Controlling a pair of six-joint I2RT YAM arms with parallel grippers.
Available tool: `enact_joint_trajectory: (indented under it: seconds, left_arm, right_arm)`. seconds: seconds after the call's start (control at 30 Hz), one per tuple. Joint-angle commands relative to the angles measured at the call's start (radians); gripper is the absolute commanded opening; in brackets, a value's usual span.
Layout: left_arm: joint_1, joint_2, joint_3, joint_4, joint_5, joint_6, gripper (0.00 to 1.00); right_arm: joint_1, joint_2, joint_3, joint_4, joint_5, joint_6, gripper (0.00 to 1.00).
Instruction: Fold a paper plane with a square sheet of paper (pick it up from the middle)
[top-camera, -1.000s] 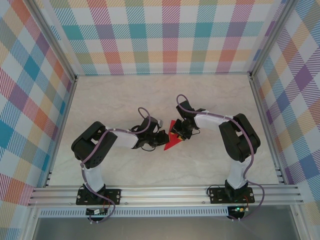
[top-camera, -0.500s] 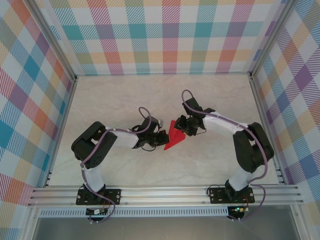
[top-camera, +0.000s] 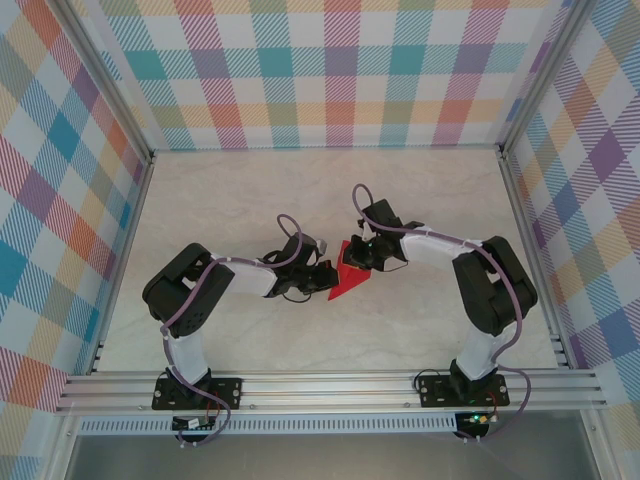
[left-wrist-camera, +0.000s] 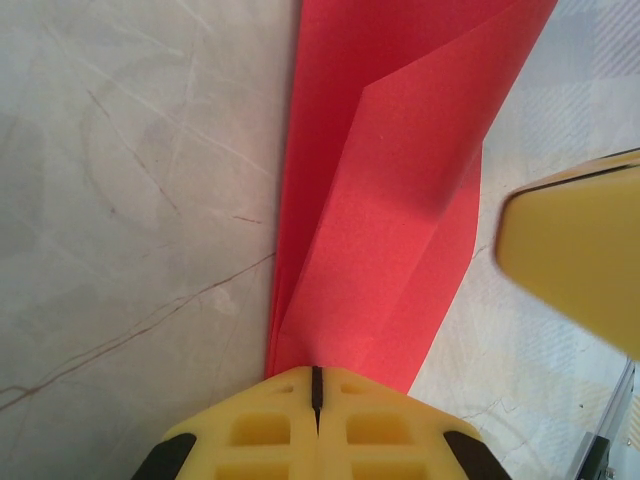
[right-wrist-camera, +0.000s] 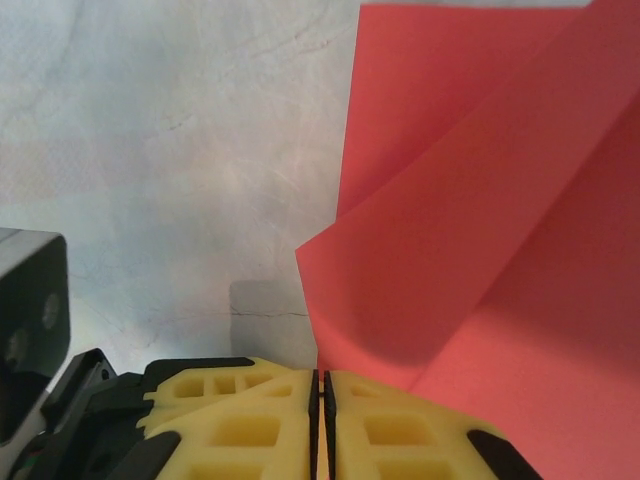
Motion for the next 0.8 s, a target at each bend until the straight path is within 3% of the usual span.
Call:
enact_joint_trajectory:
  seconds: [0.0,0.77]
  left_arm:
    - [-0.004,0.056,-0.048,-0.179,-0.060,0.007,0.00]
    - [-0.004,0.056,-0.058,-0.199,-0.043,0.007,0.00]
  right_arm:
    - [-0.006,0.027,-0.016,0.050,-0.064,-0.036,0.12]
    - [-0.053,0.128,-0.012,0.080,-0.021,-0.085,0.11]
